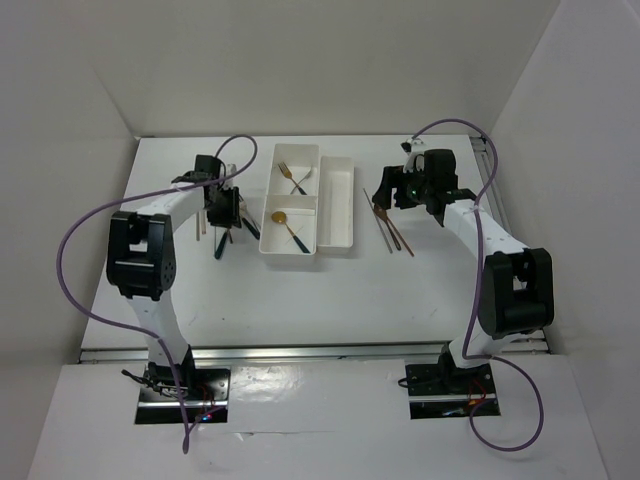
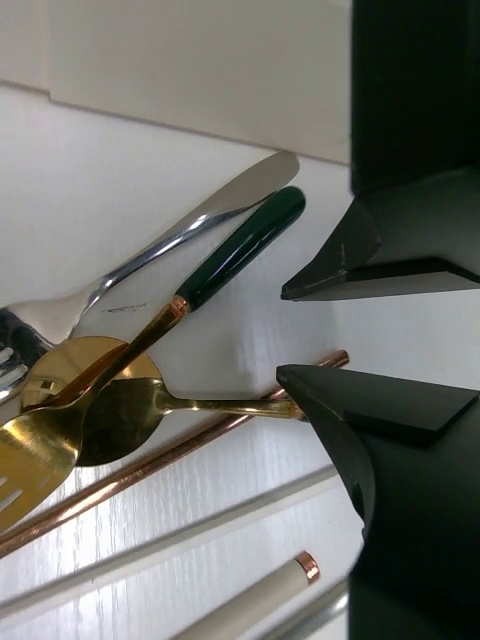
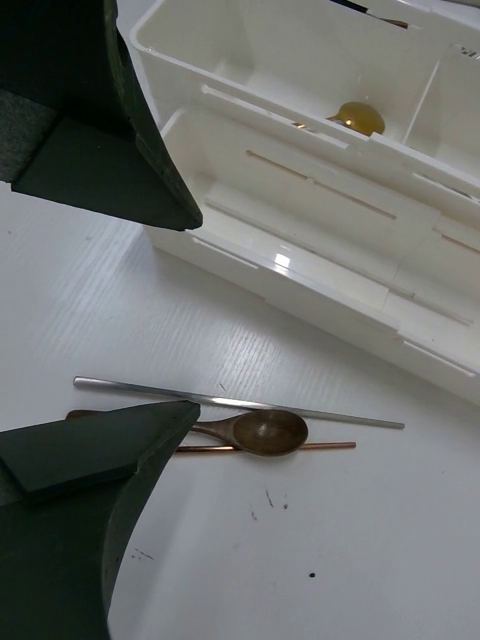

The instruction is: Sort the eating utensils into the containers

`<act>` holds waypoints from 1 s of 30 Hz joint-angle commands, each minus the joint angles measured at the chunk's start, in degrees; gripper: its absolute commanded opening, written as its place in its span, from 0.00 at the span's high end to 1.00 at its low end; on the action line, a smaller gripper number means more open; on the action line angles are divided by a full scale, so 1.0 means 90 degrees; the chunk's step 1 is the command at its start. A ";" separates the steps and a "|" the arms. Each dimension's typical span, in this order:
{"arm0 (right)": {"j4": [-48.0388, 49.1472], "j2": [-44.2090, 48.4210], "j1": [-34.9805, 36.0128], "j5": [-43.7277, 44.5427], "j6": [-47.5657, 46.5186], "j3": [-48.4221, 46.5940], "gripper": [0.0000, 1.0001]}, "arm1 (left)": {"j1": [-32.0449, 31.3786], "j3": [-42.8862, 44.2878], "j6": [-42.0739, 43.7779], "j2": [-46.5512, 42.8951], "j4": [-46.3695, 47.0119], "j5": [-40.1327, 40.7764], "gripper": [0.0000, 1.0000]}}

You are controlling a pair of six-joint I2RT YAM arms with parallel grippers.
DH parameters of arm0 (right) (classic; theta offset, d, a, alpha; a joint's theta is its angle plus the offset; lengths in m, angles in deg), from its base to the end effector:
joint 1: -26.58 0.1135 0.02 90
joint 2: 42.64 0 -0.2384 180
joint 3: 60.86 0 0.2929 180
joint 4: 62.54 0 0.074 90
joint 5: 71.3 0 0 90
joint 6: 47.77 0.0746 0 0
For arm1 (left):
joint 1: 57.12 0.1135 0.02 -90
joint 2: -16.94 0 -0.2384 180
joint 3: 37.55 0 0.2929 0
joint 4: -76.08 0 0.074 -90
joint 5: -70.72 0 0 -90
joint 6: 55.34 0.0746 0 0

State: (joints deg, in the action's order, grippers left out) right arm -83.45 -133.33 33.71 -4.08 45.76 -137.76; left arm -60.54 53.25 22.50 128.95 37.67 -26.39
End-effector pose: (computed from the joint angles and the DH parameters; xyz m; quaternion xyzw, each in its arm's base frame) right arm 0.4178 0.0814 0.2008 -0.1189 0.8650 0.2164 0.4367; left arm 0.4559 -0.0365 0.1009 -0.0572 0.9616 -0.0947 0.2510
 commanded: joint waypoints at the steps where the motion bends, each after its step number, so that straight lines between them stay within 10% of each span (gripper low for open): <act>1: 0.0228 0.0038 -0.0031 -0.0066 0.0008 -0.0083 0.23 | -0.0001 0.0102 0.0130 -0.0754 0.0034 0.0107 0.54; 13: 0.0228 0.0038 -0.0031 -0.0124 0.0008 -0.0015 0.23 | 0.0058 -0.0406 0.0482 -0.0981 0.0025 0.0479 0.56; 30: 0.0228 0.0165 -0.0031 -0.0124 0.0008 0.0170 0.23 | -0.0118 0.1263 -0.0406 0.0494 -0.0376 -0.0470 0.54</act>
State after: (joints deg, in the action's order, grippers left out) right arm -83.45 -133.33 33.71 -4.74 45.76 -136.78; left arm -61.06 62.43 21.28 131.90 35.73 -29.82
